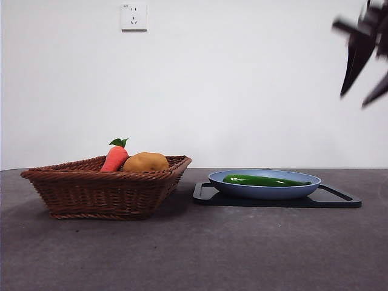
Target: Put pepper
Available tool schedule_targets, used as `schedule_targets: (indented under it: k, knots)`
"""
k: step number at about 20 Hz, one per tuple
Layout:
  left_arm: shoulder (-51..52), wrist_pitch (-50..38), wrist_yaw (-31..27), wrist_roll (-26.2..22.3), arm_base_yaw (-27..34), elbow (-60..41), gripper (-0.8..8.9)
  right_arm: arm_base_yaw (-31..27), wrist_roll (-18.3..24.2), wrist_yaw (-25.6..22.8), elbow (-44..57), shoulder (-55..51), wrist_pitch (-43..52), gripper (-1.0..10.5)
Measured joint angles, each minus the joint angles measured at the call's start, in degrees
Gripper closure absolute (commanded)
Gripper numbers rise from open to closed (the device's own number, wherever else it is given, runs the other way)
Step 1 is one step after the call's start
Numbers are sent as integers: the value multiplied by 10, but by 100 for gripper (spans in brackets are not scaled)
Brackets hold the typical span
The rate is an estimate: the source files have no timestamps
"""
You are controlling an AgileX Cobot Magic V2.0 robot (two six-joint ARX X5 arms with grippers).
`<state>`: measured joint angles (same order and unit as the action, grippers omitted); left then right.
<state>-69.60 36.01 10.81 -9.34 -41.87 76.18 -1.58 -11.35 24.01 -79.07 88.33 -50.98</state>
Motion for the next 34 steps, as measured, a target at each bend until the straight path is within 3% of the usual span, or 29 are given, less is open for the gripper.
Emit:
schedule_targets:
  k: [4, 9, 11, 13, 14, 32, 34]
  knots:
    - [0, 14, 0, 0, 0, 0, 555, 47, 70, 0, 0, -144, -118, 753]
    - [0, 44, 0, 3, 0, 0, 562, 119, 104, 0, 0, -263, -223, 756]
    - [0, 51, 0, 10, 0, 0, 655, 143, 109, 0, 0, -280, -260, 830]
    - [0, 51, 0, 17, 0, 0, 778, 154, 119, 0, 0, -284, -268, 948]
    - [0, 51, 0, 22, 0, 0, 813, 156, 126, 0, 0, -284, -268, 941]
    - [0, 47, 0, 30, 0, 0, 805, 158, 137, 0, 0, -284, -268, 936]
    - [2, 42, -28, 27, 9, 0, 805, 158, 137, 0, 0, -284, -268, 936]
